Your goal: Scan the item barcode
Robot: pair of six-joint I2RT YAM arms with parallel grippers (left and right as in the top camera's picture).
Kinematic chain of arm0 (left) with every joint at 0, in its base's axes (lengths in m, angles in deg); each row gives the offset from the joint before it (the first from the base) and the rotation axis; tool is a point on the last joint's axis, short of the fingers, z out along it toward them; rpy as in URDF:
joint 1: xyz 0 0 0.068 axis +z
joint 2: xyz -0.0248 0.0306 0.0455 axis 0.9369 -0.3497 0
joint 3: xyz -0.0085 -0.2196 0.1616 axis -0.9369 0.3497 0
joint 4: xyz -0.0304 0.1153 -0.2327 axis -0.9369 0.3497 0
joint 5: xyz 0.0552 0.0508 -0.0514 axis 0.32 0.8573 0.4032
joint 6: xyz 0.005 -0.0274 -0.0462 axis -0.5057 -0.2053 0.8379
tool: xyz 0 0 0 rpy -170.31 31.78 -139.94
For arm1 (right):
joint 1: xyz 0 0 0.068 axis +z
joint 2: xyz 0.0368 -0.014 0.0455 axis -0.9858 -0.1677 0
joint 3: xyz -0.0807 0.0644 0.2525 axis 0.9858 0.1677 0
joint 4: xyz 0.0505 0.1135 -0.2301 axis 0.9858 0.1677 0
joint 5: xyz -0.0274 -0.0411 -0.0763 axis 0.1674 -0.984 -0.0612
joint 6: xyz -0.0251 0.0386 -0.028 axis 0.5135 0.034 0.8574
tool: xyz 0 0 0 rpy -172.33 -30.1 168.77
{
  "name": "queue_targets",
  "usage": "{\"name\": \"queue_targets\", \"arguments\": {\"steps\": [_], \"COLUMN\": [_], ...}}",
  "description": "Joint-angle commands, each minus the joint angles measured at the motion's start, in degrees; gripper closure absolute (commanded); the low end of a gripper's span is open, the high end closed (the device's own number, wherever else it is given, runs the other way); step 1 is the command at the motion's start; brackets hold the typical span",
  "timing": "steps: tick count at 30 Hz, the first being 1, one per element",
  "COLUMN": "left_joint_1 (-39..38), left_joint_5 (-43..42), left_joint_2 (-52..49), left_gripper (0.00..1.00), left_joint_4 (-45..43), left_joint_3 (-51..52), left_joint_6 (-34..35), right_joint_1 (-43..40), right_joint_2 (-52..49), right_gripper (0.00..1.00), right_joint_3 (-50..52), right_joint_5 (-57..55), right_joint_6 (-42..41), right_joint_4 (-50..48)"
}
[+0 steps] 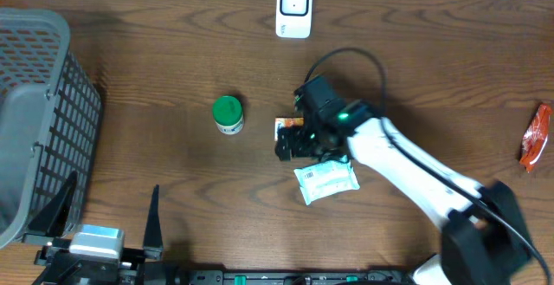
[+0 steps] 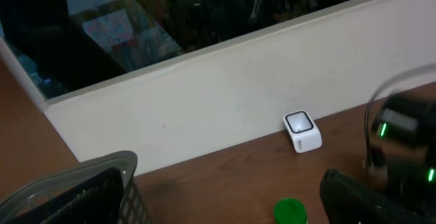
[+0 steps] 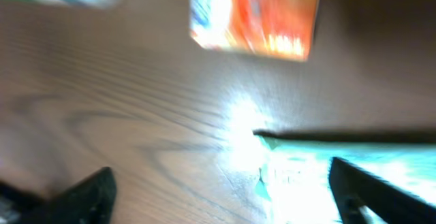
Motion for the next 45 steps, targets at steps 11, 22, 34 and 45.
{"name": "queue_targets", "arguments": {"steps": [11, 22, 34, 45], "left_joint_1": [-0.33, -0.33, -0.33, -0.33], "left_joint_5": [-0.74, -0.74, -0.74, -0.74], "left_joint_2": [0.61, 0.61, 0.61, 0.61], "left_gripper": [0.07, 0.08, 0.07, 0.08], "left_joint_4": [0.76, 1.11, 1.73, 1.73], "left_joint_3": [0.0, 0.0, 0.0, 0.0], "left_joint_6": [-0.31, -0.31, -0.31, -0.28], "right_joint_1": [-20.15, -26.62, -23.28, -23.06], "right_joint_2": [1.9, -4.7, -5.97, -5.97], "right_gripper": [0.01, 0.01, 0.01, 0.99], "right_joint_3": [2.45, 15.1, 27.61, 33.97], "right_joint_5": [11.26, 20.68, 27.15, 28.63], "right_joint_6": [19.21, 24.55, 23.76, 21.46], "right_joint_4": [6.01, -4.28, -11.41, -21.64]}}
